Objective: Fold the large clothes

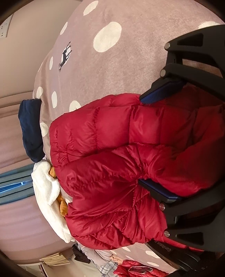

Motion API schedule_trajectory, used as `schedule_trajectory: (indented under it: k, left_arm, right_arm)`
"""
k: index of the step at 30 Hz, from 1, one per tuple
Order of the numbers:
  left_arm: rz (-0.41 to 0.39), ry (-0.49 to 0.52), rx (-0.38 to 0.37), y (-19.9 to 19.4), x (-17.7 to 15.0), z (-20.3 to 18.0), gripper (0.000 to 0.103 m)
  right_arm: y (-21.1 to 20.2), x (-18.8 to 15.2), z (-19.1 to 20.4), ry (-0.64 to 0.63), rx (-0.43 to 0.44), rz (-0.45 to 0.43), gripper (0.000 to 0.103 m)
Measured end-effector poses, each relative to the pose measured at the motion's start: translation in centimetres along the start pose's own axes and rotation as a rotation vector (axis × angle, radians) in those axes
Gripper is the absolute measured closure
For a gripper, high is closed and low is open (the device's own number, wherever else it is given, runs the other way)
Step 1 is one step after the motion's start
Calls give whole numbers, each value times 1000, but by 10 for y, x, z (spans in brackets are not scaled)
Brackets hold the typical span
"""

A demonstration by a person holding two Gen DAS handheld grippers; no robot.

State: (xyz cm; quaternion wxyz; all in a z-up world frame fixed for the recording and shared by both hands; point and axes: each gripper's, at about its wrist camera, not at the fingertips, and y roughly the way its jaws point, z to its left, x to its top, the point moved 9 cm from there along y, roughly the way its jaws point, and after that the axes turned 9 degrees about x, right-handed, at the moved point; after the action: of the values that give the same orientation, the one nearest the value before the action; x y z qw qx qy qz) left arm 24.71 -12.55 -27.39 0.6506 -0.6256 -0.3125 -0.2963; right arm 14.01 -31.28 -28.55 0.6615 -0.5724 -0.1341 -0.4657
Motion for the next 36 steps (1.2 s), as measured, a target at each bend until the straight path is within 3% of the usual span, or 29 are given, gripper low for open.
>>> schedule_trajectory:
  k: [7,17,19,21,23,25,28,30,32,34,36]
  left_arm:
    - [7,19,35,3,1,-1,79]
    - [6,7,28,2,1,-1,79]
    - [-11,-9,27,-3,3,3,77]
    - [-28,-46,18,-9,6,10,65]
    - [5,-70,7,-11,9,16,56]
    - [46,-127,-60,-17,12,24,46]
    - [99,-269,-237,-30,18,41,30]
    - [76,-362,-343,-42,26,51,11]
    - [33,-414,-416,-53,34,59,1]
    - [28,-432,-475,-57,38,64,1]
    - [86,-452,-524,-48,35,63,1]
  right_arm:
    - [3,0,-3,8,6,5,16]
    - [3,1,-2,11,10,2,13]
    - [1,0,-1,15,26,-6,11]
    - [-3,1,-3,44,71,-18,8]
    - [-3,0,-9,106,104,4,0]
    - [-5,-1,-13,183,177,26,0]
    - [-10,2,-14,250,252,44,0]
    - [-17,4,-12,263,292,49,0]
    - [-29,7,-10,283,348,13,0]
    - [-38,8,-9,304,398,-10,0]
    - [-41,8,-9,333,439,-13,0]
